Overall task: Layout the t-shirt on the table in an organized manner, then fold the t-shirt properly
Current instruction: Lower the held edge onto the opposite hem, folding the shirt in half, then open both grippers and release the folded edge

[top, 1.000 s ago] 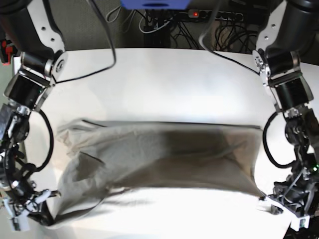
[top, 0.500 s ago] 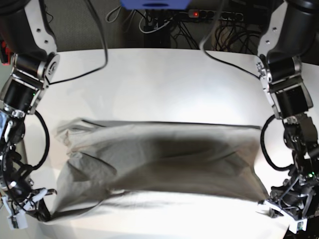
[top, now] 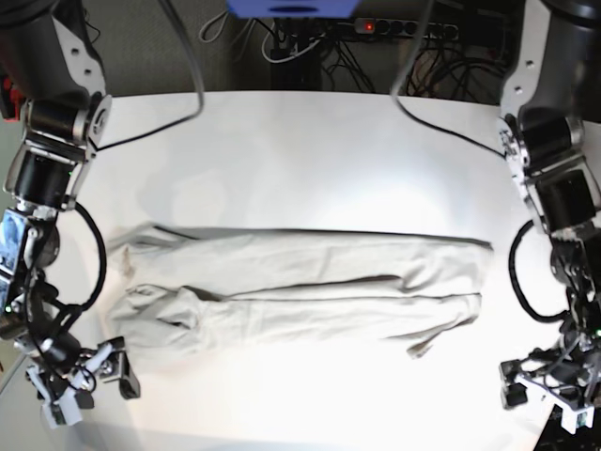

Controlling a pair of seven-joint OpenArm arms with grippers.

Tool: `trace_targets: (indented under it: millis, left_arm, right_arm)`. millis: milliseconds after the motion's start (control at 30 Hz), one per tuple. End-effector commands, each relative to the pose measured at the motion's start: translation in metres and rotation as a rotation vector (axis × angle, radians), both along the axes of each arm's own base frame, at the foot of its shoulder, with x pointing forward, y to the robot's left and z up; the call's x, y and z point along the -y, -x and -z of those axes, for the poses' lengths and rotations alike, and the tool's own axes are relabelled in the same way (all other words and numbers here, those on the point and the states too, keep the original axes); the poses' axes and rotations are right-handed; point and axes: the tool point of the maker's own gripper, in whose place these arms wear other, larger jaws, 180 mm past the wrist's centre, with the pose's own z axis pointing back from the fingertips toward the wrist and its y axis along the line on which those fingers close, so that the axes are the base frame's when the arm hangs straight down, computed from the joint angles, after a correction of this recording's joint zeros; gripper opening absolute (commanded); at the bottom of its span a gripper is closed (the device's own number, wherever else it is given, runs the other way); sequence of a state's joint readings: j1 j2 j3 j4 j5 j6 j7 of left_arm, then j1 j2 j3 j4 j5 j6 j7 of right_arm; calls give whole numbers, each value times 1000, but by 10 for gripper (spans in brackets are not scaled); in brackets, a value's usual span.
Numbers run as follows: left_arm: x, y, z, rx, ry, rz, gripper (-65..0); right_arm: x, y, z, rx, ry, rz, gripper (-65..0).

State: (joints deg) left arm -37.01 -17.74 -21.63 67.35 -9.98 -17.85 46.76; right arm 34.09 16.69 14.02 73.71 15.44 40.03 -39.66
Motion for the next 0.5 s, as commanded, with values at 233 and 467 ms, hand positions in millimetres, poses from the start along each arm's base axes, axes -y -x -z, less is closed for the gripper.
trace_targets:
  millis: [233,467]
  left_arm:
    - [22,57,48,-64,-72,47,0]
    - [24,95,111,-202,-53,51,0]
  right_arm:
    - [18,42,25,-15,84,4,-105]
    - [37,82,66,-105,92,51,-103]
